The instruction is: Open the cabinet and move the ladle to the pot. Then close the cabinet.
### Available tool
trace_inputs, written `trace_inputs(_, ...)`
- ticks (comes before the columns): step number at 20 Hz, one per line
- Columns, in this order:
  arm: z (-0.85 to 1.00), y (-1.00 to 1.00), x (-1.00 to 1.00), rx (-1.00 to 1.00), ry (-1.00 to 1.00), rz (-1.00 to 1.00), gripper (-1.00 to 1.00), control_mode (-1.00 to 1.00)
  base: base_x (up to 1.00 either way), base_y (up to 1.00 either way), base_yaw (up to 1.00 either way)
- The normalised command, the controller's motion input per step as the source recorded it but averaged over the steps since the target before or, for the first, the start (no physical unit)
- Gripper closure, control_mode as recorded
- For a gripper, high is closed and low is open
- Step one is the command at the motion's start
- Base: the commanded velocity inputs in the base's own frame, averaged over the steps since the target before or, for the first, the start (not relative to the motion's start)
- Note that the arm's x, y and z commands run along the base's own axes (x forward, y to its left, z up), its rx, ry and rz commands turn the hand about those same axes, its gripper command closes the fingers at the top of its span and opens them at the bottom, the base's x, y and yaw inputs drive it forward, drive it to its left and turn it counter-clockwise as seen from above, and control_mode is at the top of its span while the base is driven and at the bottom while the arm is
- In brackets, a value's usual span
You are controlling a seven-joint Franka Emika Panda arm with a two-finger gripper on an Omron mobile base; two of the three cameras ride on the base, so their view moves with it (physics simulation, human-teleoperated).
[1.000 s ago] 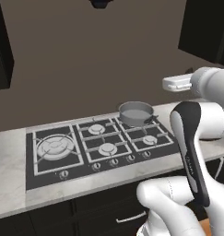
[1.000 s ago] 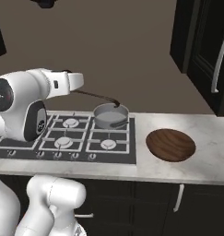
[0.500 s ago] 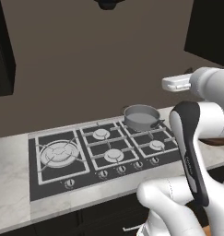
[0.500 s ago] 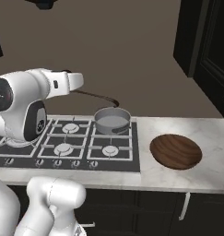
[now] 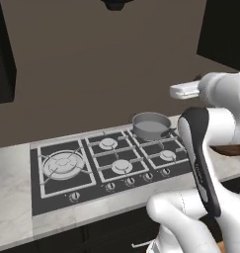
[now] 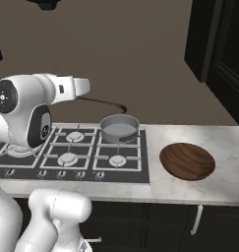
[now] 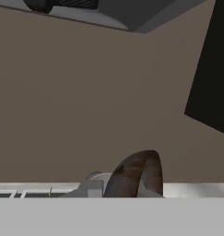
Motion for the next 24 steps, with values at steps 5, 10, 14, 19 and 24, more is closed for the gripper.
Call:
trace_inputs(5,-0.44,0.31,0.82,-0.12,0.34,0.0,1.0,-1.0,0.0,0.0,0.0)
trace_inputs(10,-0.46,0.3,0.81,-0.06,0.2,0.0,1.0,-1.0,0.0,0.0,0.0)
trace_inputs(14,-0.49,0.17,0.78,-0.02,0.15,0.0,1.0,-1.0,0.0,0.0,0.0)
trace_inputs(19,-0.49,0.01,0.79,0.0,0.16,0.0,1.0,-1.0,0.0,0.0,0.0)
trace_inputs(24,-0.41,0.0,0.87,0.0,0.21,0.0,1.0,-1.0,0.0,0.0,0.0)
